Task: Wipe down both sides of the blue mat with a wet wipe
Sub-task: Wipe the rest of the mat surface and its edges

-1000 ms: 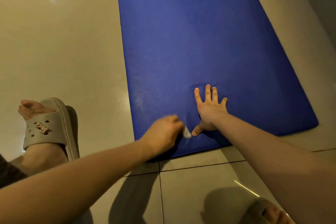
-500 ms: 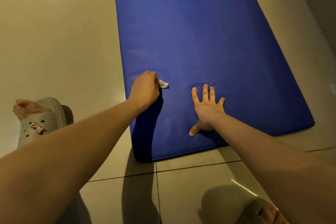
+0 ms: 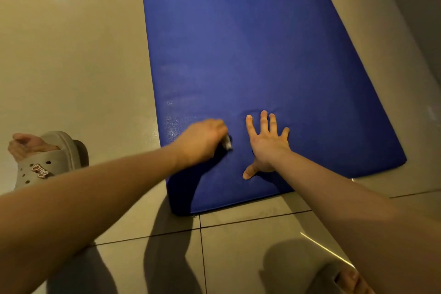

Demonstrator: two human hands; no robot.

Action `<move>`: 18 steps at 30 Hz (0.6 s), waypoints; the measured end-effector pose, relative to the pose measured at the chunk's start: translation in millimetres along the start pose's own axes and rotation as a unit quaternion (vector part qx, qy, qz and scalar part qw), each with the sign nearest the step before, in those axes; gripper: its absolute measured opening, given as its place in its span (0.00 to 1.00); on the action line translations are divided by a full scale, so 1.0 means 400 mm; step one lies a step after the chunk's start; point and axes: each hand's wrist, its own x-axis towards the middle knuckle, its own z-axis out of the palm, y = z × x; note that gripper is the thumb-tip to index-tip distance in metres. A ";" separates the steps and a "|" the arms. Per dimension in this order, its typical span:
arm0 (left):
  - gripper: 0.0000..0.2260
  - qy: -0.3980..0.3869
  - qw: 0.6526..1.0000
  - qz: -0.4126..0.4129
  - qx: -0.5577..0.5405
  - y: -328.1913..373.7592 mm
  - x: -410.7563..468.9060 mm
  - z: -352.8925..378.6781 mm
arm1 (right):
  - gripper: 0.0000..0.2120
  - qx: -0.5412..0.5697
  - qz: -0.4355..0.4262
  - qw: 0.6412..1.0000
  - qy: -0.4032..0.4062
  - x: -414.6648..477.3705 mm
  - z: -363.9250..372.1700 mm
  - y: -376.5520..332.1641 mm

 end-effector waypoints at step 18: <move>0.13 -0.071 0.988 0.134 -0.015 0.137 -0.086 0.022 | 0.73 -0.107 -0.046 0.993 0.025 -0.025 -0.114 0.213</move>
